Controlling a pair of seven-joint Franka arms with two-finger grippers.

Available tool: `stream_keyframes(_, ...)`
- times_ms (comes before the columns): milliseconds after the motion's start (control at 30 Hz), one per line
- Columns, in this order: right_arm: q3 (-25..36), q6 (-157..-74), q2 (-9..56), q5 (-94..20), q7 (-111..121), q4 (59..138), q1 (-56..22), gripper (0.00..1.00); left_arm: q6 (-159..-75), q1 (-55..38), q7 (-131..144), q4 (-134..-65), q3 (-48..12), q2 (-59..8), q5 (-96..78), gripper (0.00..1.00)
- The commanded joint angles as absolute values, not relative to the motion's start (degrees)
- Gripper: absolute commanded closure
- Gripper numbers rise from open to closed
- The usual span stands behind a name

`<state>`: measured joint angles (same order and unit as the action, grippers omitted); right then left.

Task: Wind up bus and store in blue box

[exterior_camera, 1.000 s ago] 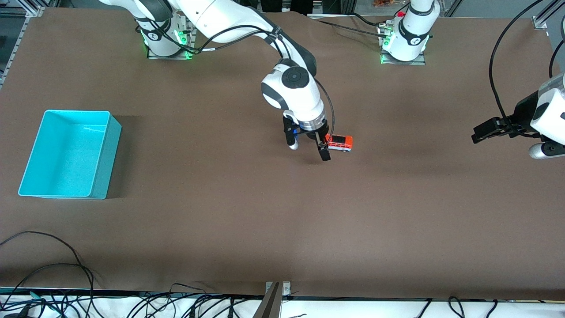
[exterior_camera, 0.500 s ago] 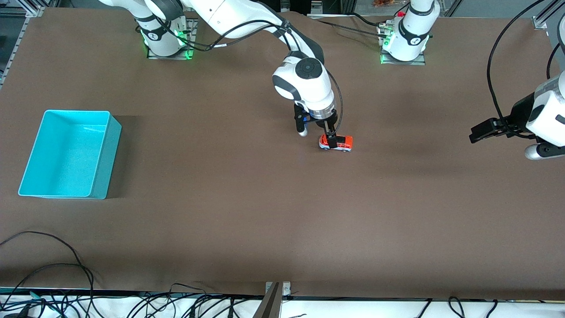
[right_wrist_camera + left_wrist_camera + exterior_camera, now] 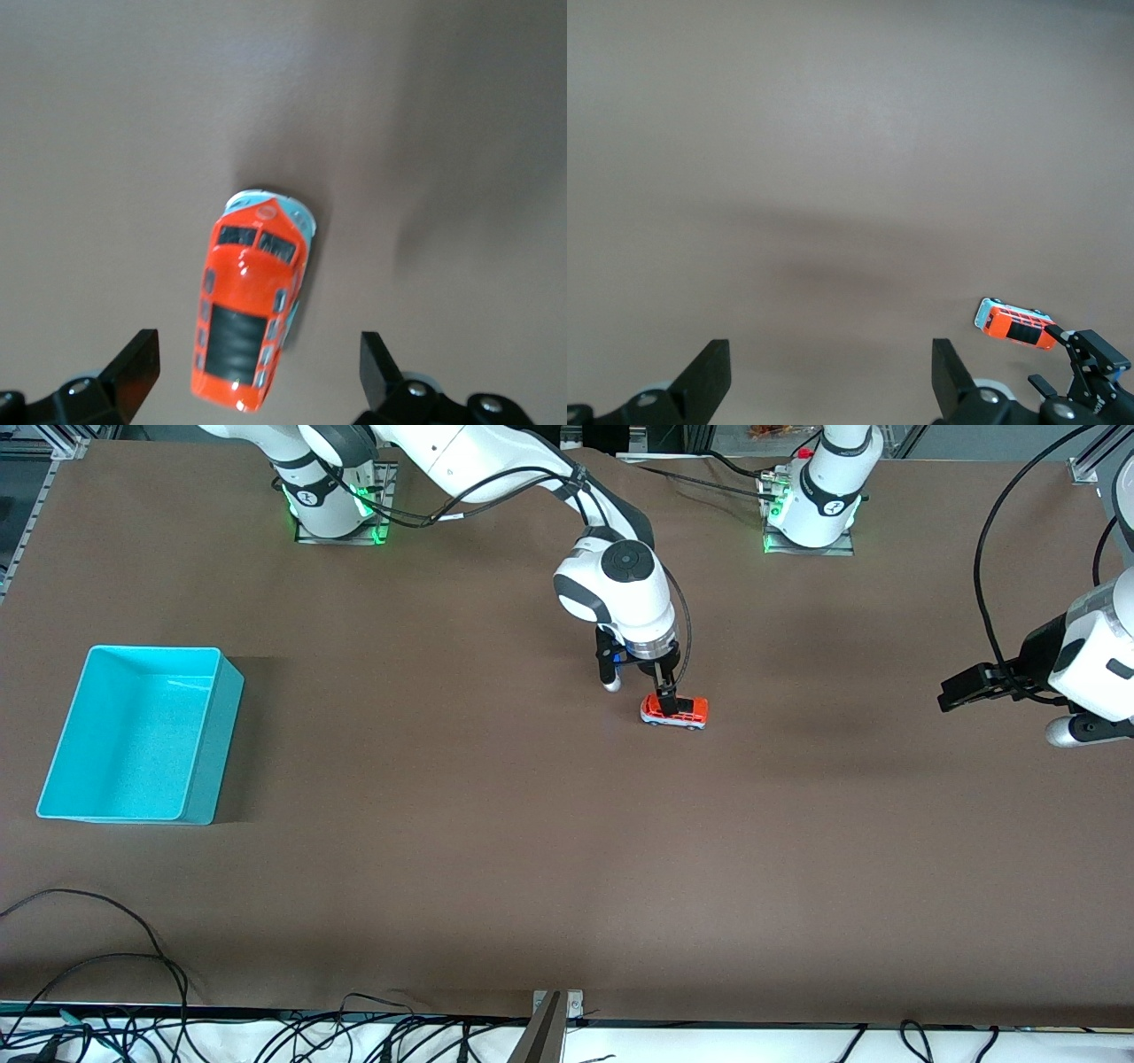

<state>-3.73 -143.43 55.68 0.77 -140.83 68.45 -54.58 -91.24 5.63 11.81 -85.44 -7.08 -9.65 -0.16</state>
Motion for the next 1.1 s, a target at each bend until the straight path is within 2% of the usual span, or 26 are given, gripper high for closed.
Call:
stream_keyframes(0,-3.25,-143.79,58.45,1.05,-142.82,65.74,-55.20,0.00,-90.88,5.27,10.46,-85.96,-6.42,-9.14,-1.76,0.00)
stream_keyframes(933,-2.81,-146.51,61.00,1.49,-142.65,65.74,-55.20,0.00,-90.88,5.27,10.37,-85.96,-6.42,-9.40,-1.76,0.00)
stream_keyframes(1000,-2.81,-146.51,61.00,1.49,-142.65,65.74,-55.20,0.05,-90.88,5.27,10.37,-85.96,-6.42,-9.49,-1.76,0.00)
stream_keyframes(1067,-2.90,-146.43,61.00,1.32,-142.82,65.74,-55.20,0.22,-90.88,5.27,10.37,-85.96,-6.42,-9.49,-1.76,0.00)
